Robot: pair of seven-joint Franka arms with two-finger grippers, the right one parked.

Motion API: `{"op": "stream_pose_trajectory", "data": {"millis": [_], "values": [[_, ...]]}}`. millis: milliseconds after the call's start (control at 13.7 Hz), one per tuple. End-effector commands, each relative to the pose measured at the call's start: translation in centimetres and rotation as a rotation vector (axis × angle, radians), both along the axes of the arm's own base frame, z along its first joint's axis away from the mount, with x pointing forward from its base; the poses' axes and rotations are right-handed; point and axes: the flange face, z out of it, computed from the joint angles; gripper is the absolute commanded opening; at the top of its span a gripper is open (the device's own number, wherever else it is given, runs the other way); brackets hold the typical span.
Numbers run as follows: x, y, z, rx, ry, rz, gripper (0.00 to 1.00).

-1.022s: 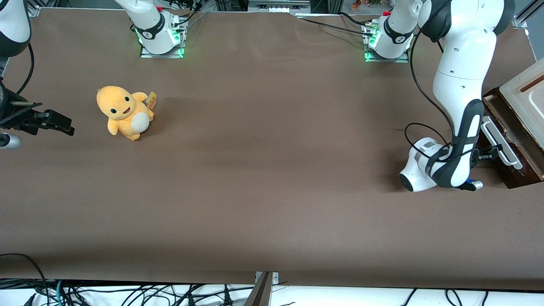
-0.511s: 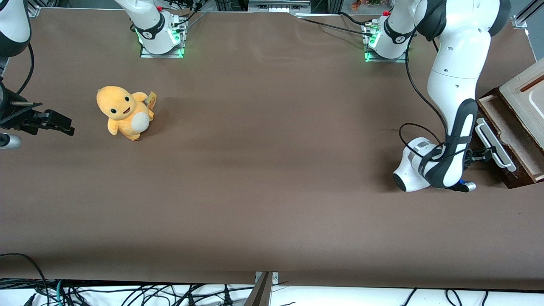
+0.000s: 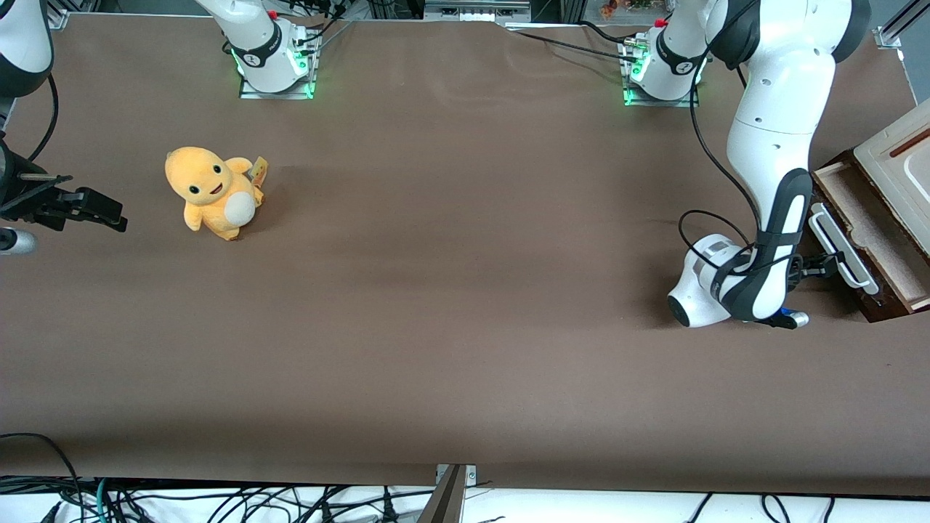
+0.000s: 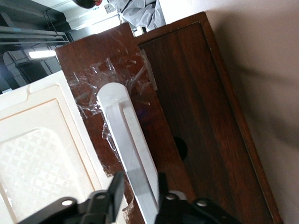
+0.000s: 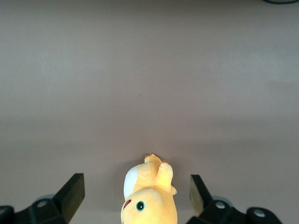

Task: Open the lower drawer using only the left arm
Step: 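Pull the handle away from the cabinet with the left gripper, then open the left gripper and back it away from the drawer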

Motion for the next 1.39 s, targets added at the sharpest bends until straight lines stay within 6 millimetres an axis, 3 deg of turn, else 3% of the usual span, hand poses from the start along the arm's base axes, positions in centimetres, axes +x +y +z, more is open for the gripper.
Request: {"op": "stream_pose_trajectory", "data": {"millis": [0,365,657,949,1168,1241,1314], "values": [[0.9,-1.6,1.0,-0.011,0.007,-0.007,1.00],[3.7,-5.8,5.3,-0.176,-0.086,0.102,1.00],[5.9,-10.0,10.8,-0.468,-0.210,0.248,1.00],[6.7,-12.2,17.7,-0.731,-0.314,0.378,1.00],[7.7,-11.0,21.9,-0.912,-0.393,0.477,1.00],[8.0,-9.2,24.2,-0.982,-0.435,0.503,1.00],[7.5,-8.7,27.5,-1.068,-0.437,0.471,1.00]]}}
